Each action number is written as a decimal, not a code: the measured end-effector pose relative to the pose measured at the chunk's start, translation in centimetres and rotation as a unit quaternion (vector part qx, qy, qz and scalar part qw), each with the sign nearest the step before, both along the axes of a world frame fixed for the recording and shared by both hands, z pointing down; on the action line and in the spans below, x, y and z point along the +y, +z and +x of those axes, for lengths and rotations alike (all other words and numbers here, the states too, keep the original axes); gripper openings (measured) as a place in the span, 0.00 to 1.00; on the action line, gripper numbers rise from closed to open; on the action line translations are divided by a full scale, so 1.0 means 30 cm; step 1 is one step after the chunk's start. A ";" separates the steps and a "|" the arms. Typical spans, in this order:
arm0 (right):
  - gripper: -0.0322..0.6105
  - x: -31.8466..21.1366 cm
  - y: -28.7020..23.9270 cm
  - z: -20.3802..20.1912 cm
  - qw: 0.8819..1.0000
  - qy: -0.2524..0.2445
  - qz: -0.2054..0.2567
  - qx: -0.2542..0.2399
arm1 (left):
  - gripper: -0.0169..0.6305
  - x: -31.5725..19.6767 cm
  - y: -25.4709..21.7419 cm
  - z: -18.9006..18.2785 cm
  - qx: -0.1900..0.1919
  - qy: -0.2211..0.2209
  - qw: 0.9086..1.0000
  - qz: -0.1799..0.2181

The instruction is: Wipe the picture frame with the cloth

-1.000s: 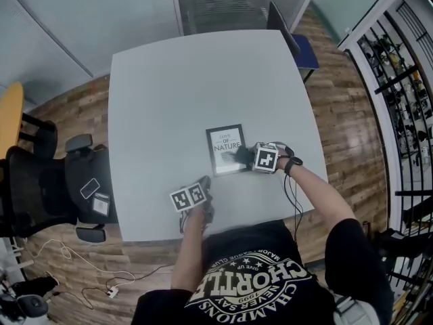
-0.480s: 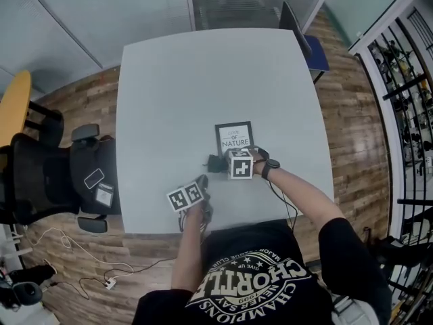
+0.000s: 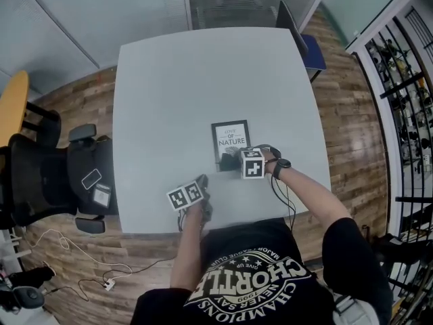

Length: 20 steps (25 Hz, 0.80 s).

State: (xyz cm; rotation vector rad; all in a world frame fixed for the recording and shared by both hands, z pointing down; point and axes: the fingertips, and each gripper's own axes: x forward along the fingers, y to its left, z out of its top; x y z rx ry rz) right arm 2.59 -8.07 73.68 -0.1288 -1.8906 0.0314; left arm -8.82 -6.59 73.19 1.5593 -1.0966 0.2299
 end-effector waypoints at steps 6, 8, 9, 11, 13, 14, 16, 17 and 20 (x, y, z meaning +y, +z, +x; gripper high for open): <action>0.18 -0.010 0.001 0.180 0.997 0.077 0.000 0.004 | 0.03 -0.020 -0.020 0.053 0.003 0.025 1.000 0.007; 0.18 -0.010 0.007 0.209 0.995 0.096 0.002 0.003 | 0.03 -0.021 -0.030 0.074 0.003 0.035 0.999 0.012; 0.18 -0.009 0.015 0.224 0.995 0.101 0.006 0.006 | 0.03 -0.019 -0.037 0.088 0.003 0.041 0.999 0.014; 0.18 -0.002 -0.003 0.227 0.993 0.114 0.010 -0.001 | 0.03 -0.014 -0.054 0.114 0.000 0.054 0.998 0.021; 0.18 -0.006 -0.063 0.200 0.987 0.155 0.014 -0.036 | 0.03 -0.020 -0.088 0.135 -0.005 0.068 0.997 0.037; 0.18 -0.021 -0.099 0.186 0.979 0.190 0.019 -0.065 | 0.03 -0.032 -0.116 0.144 -0.010 0.075 0.996 0.051; 0.18 -0.071 -0.195 0.160 0.952 0.272 0.037 -0.138 | 0.03 -0.077 -0.196 0.163 -0.021 0.091 0.992 0.089; 0.18 -0.100 -0.254 0.151 0.934 0.309 0.052 -0.174 | 0.03 -0.103 -0.246 0.174 -0.026 0.096 0.989 0.111; 0.18 -0.173 -0.447 0.151 0.872 0.396 0.114 -0.266 | 0.03 -0.174 -0.420 0.205 -0.034 0.104 0.976 0.188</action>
